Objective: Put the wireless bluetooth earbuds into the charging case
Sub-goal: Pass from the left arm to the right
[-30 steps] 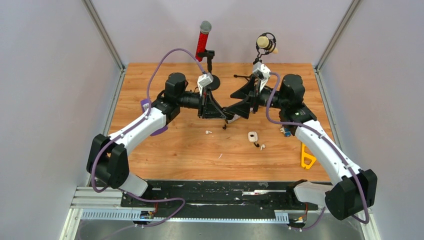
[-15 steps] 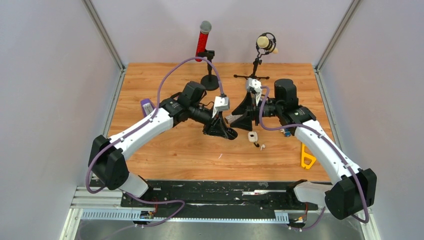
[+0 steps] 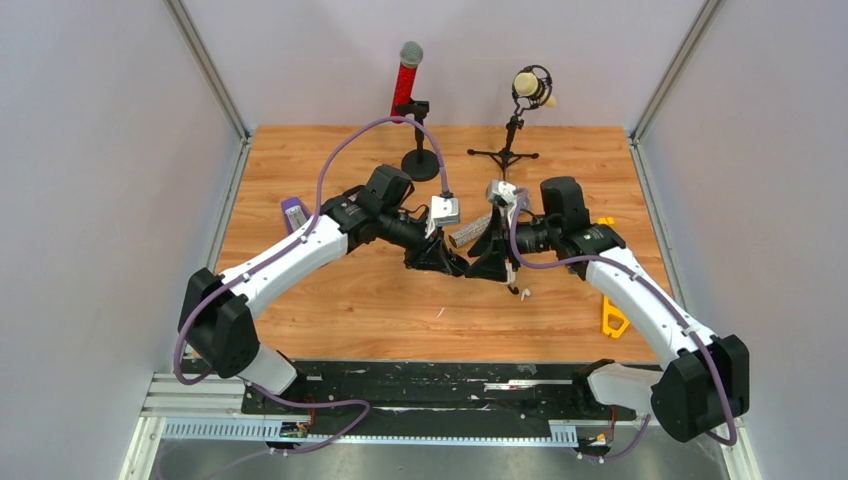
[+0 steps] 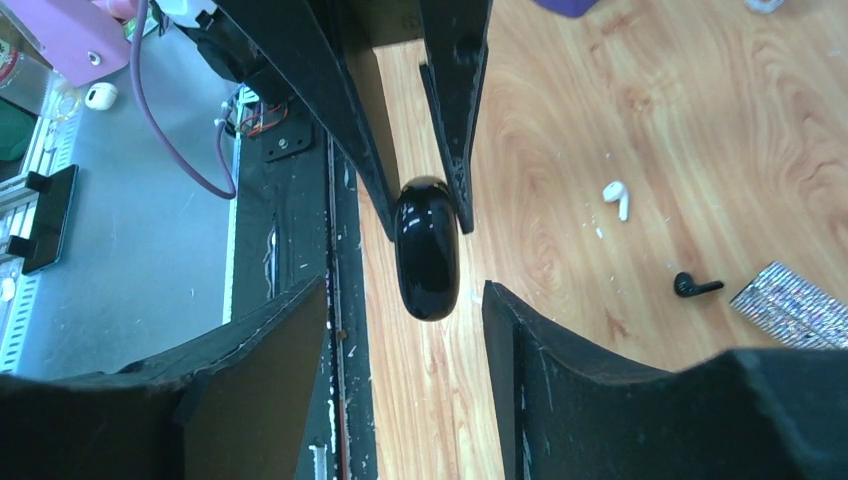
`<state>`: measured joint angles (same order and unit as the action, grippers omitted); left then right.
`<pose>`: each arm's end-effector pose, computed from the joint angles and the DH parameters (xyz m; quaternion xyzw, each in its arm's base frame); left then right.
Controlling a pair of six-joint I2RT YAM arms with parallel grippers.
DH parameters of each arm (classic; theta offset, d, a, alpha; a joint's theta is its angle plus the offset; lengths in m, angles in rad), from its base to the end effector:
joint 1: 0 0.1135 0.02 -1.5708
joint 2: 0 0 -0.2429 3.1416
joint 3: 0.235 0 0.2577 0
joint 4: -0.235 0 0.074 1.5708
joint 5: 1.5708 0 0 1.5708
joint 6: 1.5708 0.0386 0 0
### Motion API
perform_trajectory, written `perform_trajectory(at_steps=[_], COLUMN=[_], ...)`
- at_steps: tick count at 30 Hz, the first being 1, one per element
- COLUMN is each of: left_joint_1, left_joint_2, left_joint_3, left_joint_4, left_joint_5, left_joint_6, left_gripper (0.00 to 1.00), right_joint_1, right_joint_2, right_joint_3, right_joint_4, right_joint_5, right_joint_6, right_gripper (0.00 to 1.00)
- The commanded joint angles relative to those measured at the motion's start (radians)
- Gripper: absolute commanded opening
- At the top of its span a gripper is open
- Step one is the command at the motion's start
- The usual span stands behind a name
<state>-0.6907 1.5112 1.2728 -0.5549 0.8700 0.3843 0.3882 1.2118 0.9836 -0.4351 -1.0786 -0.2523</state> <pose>0.2376 -0.2346 0.2846 0.5669 0.6391 -0.4379 0.2802 0.2324 0.1318 0.2859 -0.4564 0.6612 0.4860 0.3439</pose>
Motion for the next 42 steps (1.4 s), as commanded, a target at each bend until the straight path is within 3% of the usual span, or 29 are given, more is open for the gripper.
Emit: perform_trajectory(at_steps=[1,12,19,25,28,31,33,42], left_joint_1=[-0.005,-0.021,-0.026,-0.027,-0.027,-0.025,-0.016,0.083], left_joint_2=[-0.011,-0.014,-0.009,-0.01,-0.015,-0.026,-0.036,-0.053], left_joint_3=[0.027,0.022,0.02,0.019,0.021,0.02,0.016,-0.033], left_joint_4=[0.026,0.02,0.017,0.016,0.027,0.044,0.061,0.234], left_joint_5=[0.007,0.013,0.012,0.011,0.013,0.016,0.031,0.167], left_joint_6=[0.029,0.036,0.042,0.045,0.031,0.006,-0.015,-0.2], left_gripper=[0.13,0.13,0.14,0.18,0.45,0.84,0.97,1.0], right_joint_1=[0.008,0.07,0.074,0.074,0.074,0.074,0.072,0.064], right_joint_2=[-0.007,0.036,0.021,0.013,0.007,-0.005,-0.016,-0.041], right_joint_3=[-0.031,-0.021,-0.025,-0.029,-0.025,-0.018,-0.01,0.011], right_joint_4=[0.058,0.067,0.064,0.062,0.06,0.061,0.062,0.189], right_joint_5=[-0.007,0.036,0.04,0.025,0.023,0.032,0.041,0.064], right_joint_6=[0.004,-0.006,-0.02,-0.03,-0.025,-0.009,0.004,0.183], right_gripper=[0.59,0.53,0.35,0.12,0.06,0.06,0.05,0.02])
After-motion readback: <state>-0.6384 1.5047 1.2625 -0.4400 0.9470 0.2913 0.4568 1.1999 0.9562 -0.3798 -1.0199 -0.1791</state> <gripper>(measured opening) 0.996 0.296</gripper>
